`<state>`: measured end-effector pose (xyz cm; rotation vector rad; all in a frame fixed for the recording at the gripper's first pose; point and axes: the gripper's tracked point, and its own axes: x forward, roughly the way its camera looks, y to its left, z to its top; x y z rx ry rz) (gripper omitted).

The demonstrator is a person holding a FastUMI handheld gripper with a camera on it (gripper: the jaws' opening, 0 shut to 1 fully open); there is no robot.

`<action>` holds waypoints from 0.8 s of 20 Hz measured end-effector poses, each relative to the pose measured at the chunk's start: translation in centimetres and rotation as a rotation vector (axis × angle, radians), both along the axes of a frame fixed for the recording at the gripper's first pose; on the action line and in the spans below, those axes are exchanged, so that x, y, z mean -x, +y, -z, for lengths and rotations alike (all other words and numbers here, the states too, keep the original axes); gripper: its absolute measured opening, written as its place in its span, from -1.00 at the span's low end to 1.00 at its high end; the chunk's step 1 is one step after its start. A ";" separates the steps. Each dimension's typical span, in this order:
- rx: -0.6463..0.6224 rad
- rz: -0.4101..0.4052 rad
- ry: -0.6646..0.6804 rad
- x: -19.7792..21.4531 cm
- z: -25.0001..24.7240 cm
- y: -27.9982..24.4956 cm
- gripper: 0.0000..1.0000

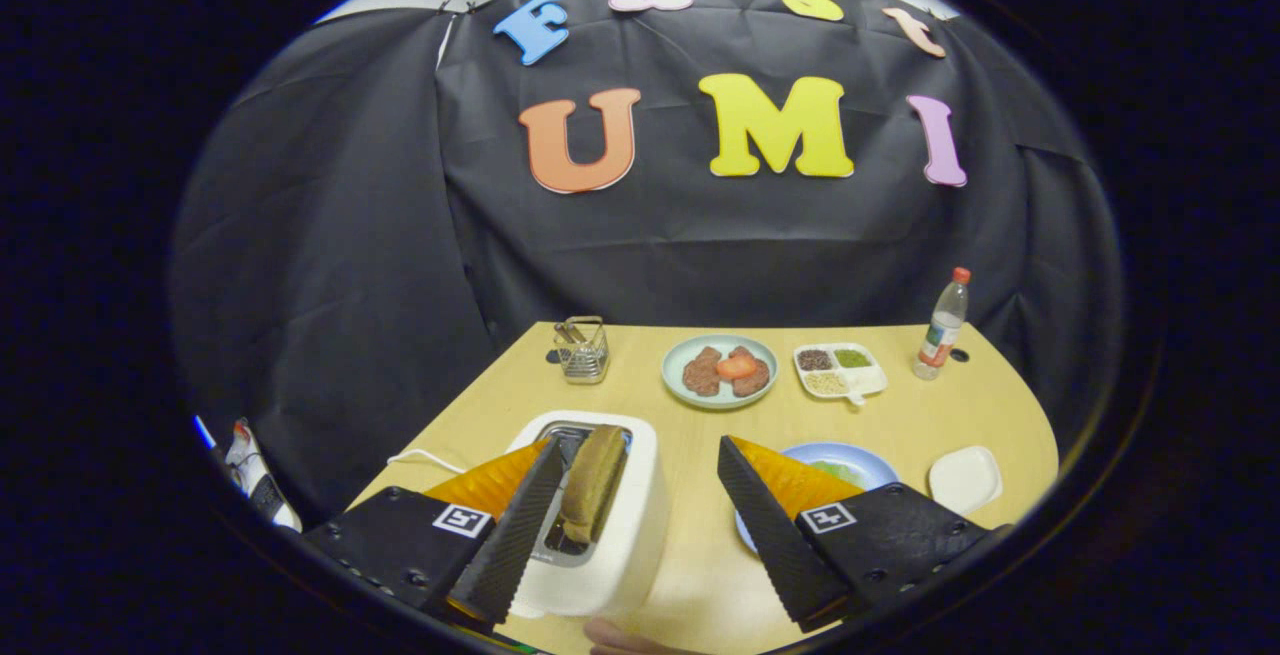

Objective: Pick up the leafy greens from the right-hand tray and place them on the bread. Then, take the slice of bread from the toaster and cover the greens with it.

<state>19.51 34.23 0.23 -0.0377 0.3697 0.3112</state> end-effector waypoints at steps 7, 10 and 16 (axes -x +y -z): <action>0.098 0.073 0.043 -2.6 2.5 2.0 0.50; 0.102 0.069 0.092 -2.5 3.8 2.4 0.14; 0.106 0.039 0.145 -1.9 4.4 2.8 -0.79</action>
